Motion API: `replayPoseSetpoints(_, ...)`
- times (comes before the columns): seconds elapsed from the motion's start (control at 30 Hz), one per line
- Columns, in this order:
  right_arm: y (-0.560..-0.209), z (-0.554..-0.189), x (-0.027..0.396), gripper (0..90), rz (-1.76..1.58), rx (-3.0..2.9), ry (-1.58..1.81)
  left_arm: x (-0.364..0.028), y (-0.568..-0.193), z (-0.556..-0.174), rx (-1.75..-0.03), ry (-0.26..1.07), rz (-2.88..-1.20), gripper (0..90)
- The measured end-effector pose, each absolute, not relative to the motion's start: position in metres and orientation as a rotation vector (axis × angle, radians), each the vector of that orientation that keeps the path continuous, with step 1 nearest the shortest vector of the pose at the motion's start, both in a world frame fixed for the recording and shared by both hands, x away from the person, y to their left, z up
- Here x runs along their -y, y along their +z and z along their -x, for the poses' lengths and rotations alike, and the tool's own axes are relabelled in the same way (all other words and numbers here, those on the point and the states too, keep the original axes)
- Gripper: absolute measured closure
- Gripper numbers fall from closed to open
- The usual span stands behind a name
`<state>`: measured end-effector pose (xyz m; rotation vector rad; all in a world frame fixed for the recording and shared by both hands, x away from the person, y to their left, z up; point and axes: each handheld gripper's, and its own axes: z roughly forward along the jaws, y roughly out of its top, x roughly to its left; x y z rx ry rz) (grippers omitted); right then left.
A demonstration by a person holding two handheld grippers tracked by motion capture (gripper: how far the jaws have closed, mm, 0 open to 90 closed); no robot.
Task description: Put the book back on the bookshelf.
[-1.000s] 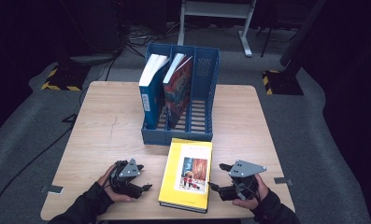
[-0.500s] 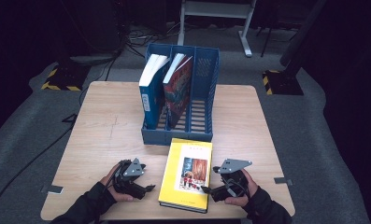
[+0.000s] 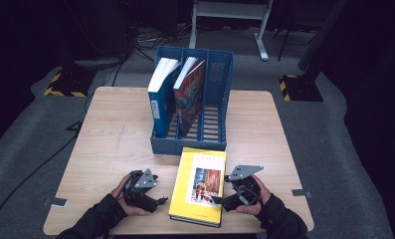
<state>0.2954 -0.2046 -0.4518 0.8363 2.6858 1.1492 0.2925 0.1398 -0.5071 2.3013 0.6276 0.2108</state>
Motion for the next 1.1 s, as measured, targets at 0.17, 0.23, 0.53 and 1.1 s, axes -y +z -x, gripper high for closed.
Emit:
replayPoseSetpoints(0.17,-0.447,-0.295,0.201,19.4,-0.786,-2.658,1.152,-0.14,-0.507,-0.293,-0.62,0.209,-2.304,15.0)
replayPoseSetpoints(0.23,-0.445,-0.295,0.201,20.6,-0.779,-2.649,1.167,-0.14,-0.507,-0.293,-0.619,0.209,-2.305,14.9)
replayPoseSetpoints(0.53,-0.445,-0.301,0.19,47.9,-0.766,-2.626,1.245,-0.137,-0.506,-0.295,-0.619,0.205,-2.311,14.9)
replayPoseSetpoints(1.1,-0.45,-0.306,0.18,74.3,-0.708,-2.6,1.406,-0.128,-0.505,-0.321,-0.699,0.278,-2.278,24.2)
